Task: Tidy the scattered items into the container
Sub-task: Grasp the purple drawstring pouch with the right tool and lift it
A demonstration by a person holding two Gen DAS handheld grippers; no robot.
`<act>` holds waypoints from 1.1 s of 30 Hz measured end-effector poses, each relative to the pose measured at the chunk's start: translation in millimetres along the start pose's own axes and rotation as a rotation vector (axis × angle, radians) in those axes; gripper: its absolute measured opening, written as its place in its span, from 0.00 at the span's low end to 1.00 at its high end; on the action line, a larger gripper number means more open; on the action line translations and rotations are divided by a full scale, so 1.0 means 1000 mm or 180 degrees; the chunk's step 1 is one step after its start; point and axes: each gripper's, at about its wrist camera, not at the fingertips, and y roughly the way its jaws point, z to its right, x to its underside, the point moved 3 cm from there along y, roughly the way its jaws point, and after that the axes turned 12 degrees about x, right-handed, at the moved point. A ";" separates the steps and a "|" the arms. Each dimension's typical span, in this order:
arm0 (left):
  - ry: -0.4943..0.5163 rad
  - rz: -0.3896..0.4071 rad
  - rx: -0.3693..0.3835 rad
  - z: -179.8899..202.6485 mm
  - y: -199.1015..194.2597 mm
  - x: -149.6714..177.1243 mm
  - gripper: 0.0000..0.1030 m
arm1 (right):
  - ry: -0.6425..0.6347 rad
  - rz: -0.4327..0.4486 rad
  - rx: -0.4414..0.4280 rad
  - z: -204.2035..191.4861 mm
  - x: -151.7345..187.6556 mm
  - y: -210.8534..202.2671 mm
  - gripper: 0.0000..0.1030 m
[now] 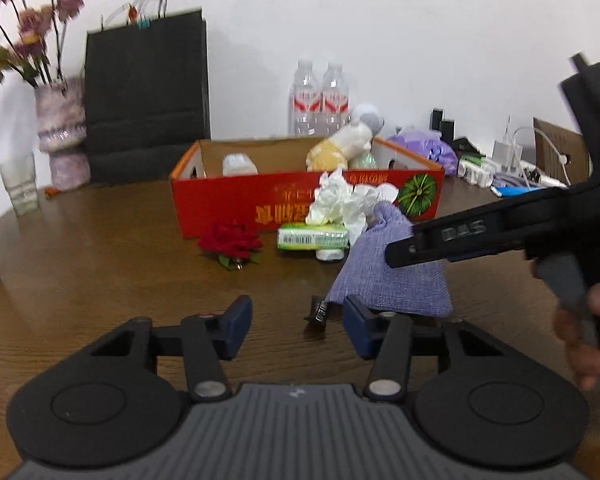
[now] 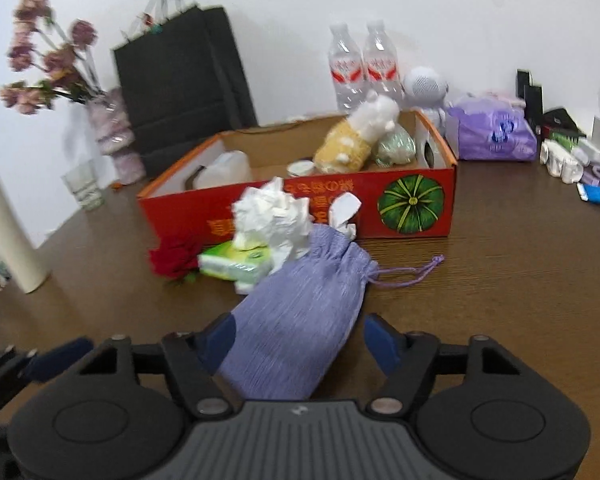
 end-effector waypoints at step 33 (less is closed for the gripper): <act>-0.0282 -0.0299 -0.0196 0.020 -0.020 0.024 0.09 | -0.0272 -0.0038 0.0202 0.036 0.032 -0.031 0.43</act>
